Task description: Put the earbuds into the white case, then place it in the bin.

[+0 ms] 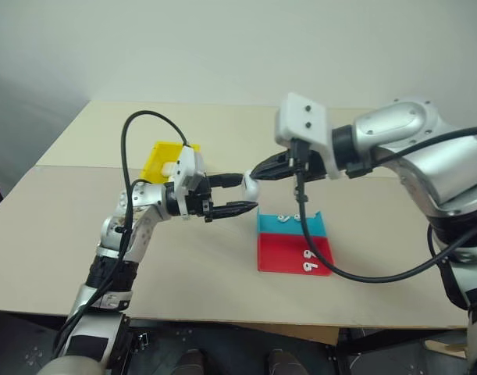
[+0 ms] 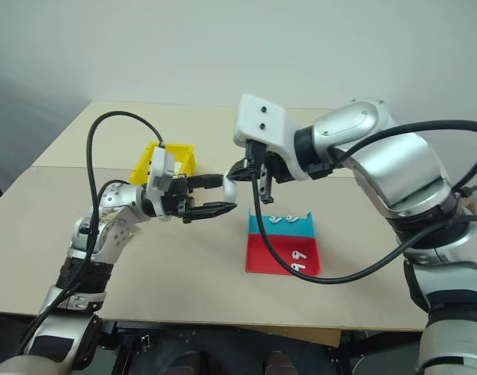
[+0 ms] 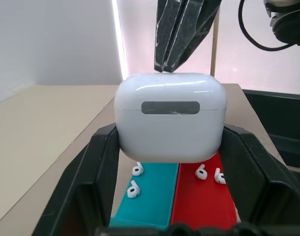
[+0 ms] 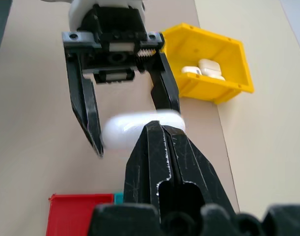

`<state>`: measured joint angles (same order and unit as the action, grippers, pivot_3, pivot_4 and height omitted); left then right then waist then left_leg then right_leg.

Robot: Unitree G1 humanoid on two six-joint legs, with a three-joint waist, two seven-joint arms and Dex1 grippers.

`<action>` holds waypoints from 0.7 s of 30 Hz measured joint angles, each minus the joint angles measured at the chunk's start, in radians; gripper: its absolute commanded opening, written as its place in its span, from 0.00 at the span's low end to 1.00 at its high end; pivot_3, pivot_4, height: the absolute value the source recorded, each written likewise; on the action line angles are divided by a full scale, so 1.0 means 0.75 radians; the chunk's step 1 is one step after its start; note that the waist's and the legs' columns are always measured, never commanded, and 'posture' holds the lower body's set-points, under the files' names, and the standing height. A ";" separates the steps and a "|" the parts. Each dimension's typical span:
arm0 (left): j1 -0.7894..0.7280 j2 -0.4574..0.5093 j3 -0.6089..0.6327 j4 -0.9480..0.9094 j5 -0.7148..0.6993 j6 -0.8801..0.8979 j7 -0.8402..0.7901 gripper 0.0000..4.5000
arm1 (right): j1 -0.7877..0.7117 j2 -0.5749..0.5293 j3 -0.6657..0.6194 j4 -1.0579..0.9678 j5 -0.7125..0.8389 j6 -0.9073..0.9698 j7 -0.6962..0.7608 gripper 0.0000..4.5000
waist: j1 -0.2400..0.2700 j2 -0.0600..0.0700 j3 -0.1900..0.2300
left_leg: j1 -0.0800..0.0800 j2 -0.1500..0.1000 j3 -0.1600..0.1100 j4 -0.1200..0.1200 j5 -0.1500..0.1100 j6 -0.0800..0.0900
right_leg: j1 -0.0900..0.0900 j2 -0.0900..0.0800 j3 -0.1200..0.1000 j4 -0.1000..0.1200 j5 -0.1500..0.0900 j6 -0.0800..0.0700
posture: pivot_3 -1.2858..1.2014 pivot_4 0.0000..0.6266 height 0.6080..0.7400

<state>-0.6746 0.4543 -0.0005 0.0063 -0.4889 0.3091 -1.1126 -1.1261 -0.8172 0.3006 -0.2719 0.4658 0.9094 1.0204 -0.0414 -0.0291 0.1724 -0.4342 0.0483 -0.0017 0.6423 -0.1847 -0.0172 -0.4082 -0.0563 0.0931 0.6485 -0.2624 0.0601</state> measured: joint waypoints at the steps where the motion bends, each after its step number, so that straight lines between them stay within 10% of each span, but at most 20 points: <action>1: 0.009 0.004 0.020 -0.020 0.004 -0.001 0.039 0.61 | 0.025 0.032 -0.048 0.002 0.027 0.039 -0.030 0.00 | -0.003 0.000 0.000 | 0.000 0.000 0.000 0.000 0.000 0.000 | 0.000 0.000 0.001 0.001 0.000 0.000 | 0.52 0.24 1.00; 11: -0.019 -0.094 0.241 -0.163 0.331 0.330 1.077 0.61 | 0.567 0.153 -0.548 -0.312 0.340 0.258 -0.305 0.00 | 0.038 -0.001 -0.001 | 0.000 -0.003 -0.004 0.002 0.000 0.001 | 0.003 -0.003 -0.003 0.000 0.001 0.001 | 0.52 0.24 1.00; 18: -0.142 -0.090 0.162 0.180 0.451 0.426 1.175 0.61 | 0.588 0.166 -0.592 -0.391 0.433 0.284 -0.447 0.00 | 0.035 -0.001 -0.001 | 0.004 -0.003 -0.004 0.001 0.000 0.000 | 0.006 -0.002 -0.003 -0.001 0.001 0.002 | 0.52 0.24 1.00; 21: -0.222 -0.124 0.105 0.391 0.509 0.382 1.205 0.84 | 0.588 0.171 -0.592 -0.388 0.458 0.284 -0.478 0.00 | 0.040 -0.002 -0.001 | 0.002 -0.004 -0.004 0.001 0.000 0.000 | 0.005 -0.002 -0.004 -0.002 0.001 0.002 | 0.52 0.24 1.00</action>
<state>-0.8414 0.3612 0.0780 0.2993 -0.1069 0.5954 -0.2090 -0.6850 -0.6890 -0.1431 -0.5626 0.8093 1.1221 0.6616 -0.0116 -0.0303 0.1719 -0.4329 0.0456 -0.0046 0.6430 -0.1846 -0.0172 -0.4044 -0.0577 0.0904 0.6468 -0.2616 0.0614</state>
